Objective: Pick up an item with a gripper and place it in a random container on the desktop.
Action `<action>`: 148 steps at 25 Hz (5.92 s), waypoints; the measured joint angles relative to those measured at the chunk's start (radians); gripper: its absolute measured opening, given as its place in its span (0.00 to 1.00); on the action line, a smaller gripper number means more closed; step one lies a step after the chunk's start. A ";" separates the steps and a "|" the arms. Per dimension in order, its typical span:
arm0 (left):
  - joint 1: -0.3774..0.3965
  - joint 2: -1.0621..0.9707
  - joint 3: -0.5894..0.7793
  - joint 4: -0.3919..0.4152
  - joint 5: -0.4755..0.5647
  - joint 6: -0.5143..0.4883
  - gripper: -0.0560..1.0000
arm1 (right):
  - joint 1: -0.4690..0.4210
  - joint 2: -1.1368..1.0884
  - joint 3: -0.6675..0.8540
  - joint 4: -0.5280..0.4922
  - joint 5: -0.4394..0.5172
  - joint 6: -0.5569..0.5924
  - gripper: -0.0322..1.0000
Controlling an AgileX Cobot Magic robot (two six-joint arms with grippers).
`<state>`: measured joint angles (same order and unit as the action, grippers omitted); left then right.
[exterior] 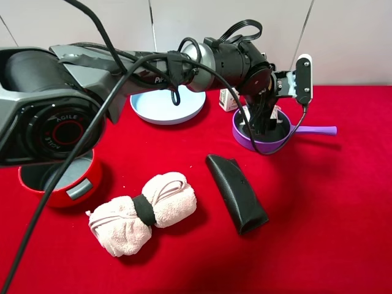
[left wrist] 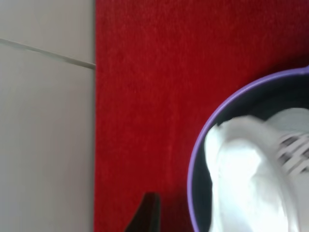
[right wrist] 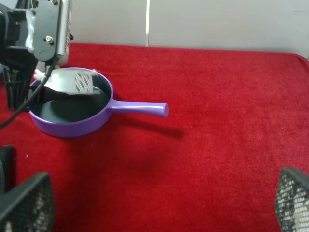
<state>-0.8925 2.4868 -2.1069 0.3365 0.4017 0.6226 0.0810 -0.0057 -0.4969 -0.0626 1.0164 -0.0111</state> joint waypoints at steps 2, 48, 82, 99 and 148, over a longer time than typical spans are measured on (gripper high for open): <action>0.000 0.000 0.000 -0.014 0.005 0.000 0.87 | 0.000 0.000 0.000 0.000 0.000 0.000 0.70; 0.046 -0.488 0.000 -0.286 0.744 -0.342 0.99 | 0.000 0.000 0.000 0.000 0.000 0.000 0.70; 0.046 -1.527 1.165 -0.191 0.676 -0.759 0.99 | 0.000 0.000 0.000 0.000 0.000 0.000 0.70; 0.101 -1.765 1.546 -0.303 0.635 -0.773 0.99 | 0.000 0.000 0.000 0.000 0.000 0.000 0.70; 0.774 -2.493 1.613 -0.329 0.654 -0.595 0.99 | 0.000 0.000 0.000 0.000 0.000 0.000 0.70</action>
<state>-0.1181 -0.0060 -0.4937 0.0076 1.0562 0.0274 0.0810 -0.0057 -0.4969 -0.0626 1.0164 -0.0111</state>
